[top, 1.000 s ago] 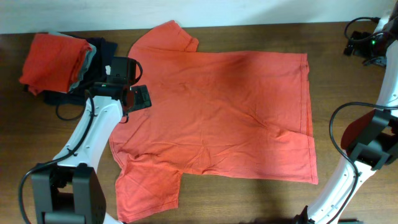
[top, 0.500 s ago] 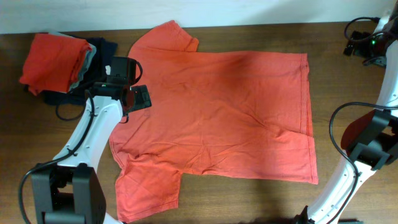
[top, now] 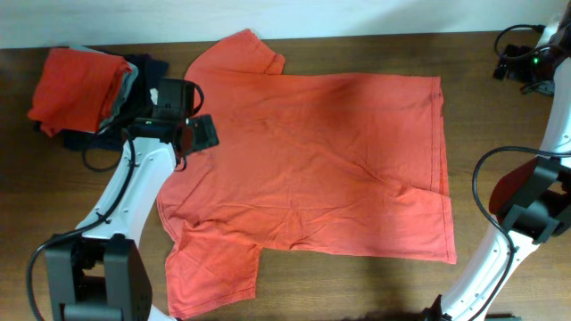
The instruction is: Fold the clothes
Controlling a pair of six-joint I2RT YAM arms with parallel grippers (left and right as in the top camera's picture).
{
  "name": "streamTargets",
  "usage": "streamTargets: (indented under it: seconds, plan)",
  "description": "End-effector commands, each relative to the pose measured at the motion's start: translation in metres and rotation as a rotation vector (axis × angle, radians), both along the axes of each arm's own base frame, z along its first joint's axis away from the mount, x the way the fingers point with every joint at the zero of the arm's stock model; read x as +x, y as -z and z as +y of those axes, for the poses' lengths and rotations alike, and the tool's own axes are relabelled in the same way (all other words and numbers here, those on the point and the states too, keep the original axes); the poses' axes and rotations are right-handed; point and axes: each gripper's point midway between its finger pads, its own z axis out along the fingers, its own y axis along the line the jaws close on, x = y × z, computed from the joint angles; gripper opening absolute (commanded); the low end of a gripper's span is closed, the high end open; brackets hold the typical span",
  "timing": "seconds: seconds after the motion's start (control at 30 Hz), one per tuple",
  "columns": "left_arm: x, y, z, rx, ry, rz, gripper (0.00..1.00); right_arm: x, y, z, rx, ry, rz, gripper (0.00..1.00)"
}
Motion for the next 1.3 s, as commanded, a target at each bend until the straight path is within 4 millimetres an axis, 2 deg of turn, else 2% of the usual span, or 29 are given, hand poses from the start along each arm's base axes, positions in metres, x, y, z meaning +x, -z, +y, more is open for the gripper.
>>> streamTargets:
  seconds: [0.0,0.17,0.27,0.37,0.47,0.57,0.63,0.8,0.9,0.93,1.03,1.13,1.17,1.27]
  plan:
    - [0.005,-0.014,-0.026,-0.161,0.041,-0.04,0.99,0.004,-0.01,0.0,-0.01,-0.007,-0.032,0.98]
    - [0.002,-0.012,-0.03,-0.183,0.052,-0.023,0.99,0.033,-0.031,-0.014,-0.078,-0.007,-0.171,0.98]
    - [-0.005,-0.014,-0.033,-0.243,0.064,0.003,0.99,0.035,-0.032,-0.015,-0.082,-0.007,-0.181,0.98]
    - [-0.015,-0.025,-0.034,-0.357,0.078,0.019,0.99,0.035,-0.032,-0.015,-0.081,-0.007,-0.181,0.99]
    - [-0.029,-0.044,-0.014,-0.401,0.035,0.011,0.99,0.034,-0.031,-0.012,-0.068,-0.014,-0.178,0.98]
    - [-0.047,-0.068,0.016,-0.404,-0.041,-0.022,0.99,0.02,-0.017,0.005,0.018,-0.04,-0.109,0.98]
    - [-0.06,-0.082,0.03,-0.401,-0.081,-0.043,0.99,0.018,-0.016,0.012,0.049,-0.053,-0.102,0.98]
    - [-0.1,-0.102,0.06,-0.309,-0.19,-0.045,0.99,0.008,-0.012,0.061,0.252,-0.215,-0.085,0.98]
    - [-0.117,-0.103,0.075,-0.222,-0.243,-0.022,0.99,-0.013,-0.003,0.086,0.346,-0.225,0.011,0.98]
    - [-0.12,-0.102,0.076,-0.211,-0.251,-0.009,0.99,-0.022,0.0,0.095,0.375,-0.222,0.055,0.94]
    - [-0.124,-0.096,0.077,-0.203,-0.259,0.018,0.99,-0.045,0.005,0.124,0.435,-0.25,0.176,0.84]
    - [-0.123,-0.092,0.078,-0.204,-0.26,0.026,0.99,-0.063,0.007,0.161,0.462,-0.354,0.279,0.66]
    - [-0.12,-0.091,0.078,-0.203,-0.259,0.022,0.99,-0.065,0.007,0.172,0.463,-0.377,0.298,0.57]
    - [-0.108,-0.092,0.082,-0.195,-0.26,-0.011,0.99,-0.066,0.011,0.203,0.45,-0.432,0.34,0.54]
